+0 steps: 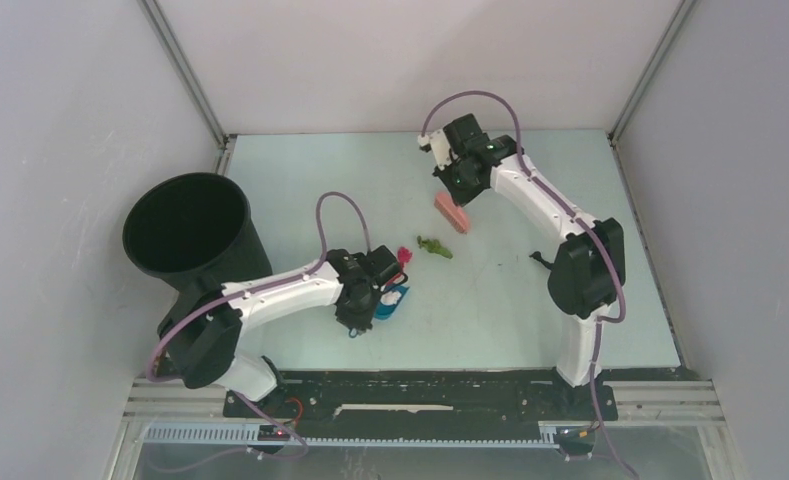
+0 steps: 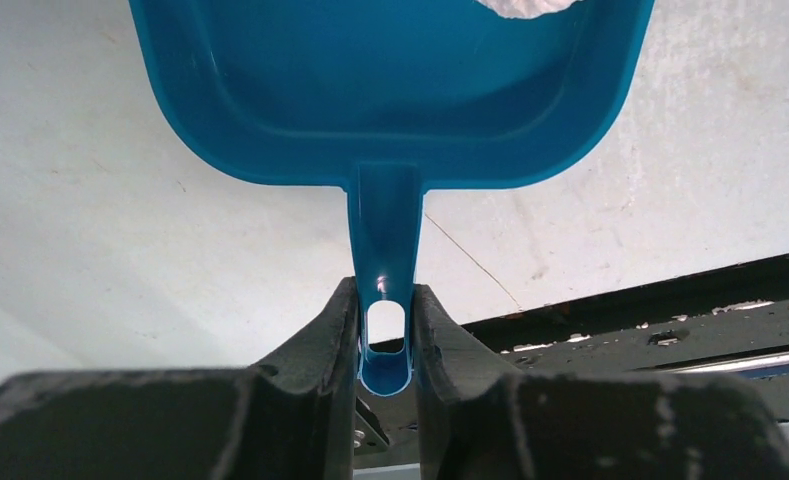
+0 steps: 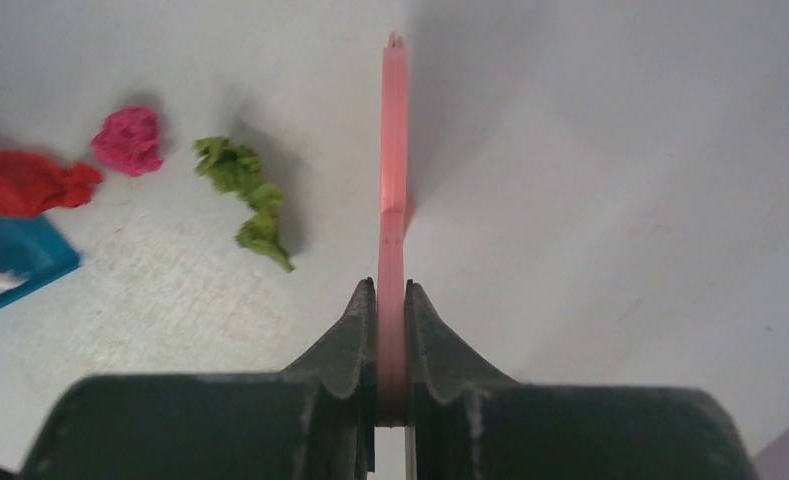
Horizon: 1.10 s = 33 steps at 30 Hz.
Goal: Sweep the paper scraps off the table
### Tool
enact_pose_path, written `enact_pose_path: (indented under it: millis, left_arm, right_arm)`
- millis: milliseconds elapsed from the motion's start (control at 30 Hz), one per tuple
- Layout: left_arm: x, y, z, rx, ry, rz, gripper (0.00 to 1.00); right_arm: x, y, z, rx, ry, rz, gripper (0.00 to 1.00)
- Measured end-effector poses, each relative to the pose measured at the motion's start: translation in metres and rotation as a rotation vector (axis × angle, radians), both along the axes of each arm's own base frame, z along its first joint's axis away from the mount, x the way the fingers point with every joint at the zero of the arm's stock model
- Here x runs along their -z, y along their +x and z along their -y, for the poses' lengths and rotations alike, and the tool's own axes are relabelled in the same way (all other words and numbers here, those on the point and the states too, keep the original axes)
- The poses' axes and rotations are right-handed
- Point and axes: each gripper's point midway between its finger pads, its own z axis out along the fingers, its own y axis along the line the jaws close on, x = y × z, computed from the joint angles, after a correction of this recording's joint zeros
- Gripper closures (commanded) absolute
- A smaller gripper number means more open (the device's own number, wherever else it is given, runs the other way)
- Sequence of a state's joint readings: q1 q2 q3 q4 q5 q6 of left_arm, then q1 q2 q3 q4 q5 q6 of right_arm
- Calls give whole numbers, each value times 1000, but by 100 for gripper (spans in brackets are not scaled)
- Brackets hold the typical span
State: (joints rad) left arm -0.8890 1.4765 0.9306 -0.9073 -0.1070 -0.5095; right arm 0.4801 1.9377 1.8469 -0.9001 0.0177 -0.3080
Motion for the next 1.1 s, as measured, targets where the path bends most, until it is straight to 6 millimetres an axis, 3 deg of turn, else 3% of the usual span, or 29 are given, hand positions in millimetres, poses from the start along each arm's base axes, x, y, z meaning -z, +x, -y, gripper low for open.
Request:
enact_pose_path:
  millis: [167,300,467,667,900,1100]
  left_arm:
    - [-5,12,5,35,7,28,100]
    - [-8,29,19,78,11,49,100]
    - [-5,40,27,113,36,57,100]
    - [-3,39,25,127,51,46,100]
    - [0,34,26,153,14,114,100]
    - [-16,33,46,230,-67,218,100]
  right_arm:
    - [15,-31,-39,-109,6,-78,100]
    - [16,-64,-77,-219,64,-143,100]
    - [16,-101,-108,-315,144,-241,100]
    - [15,-116,-112,-318,196,-304,100]
    - [-5,-119,-107,-295,224,-281,100]
    - [-11,-113,-95,-261,216,-252,100]
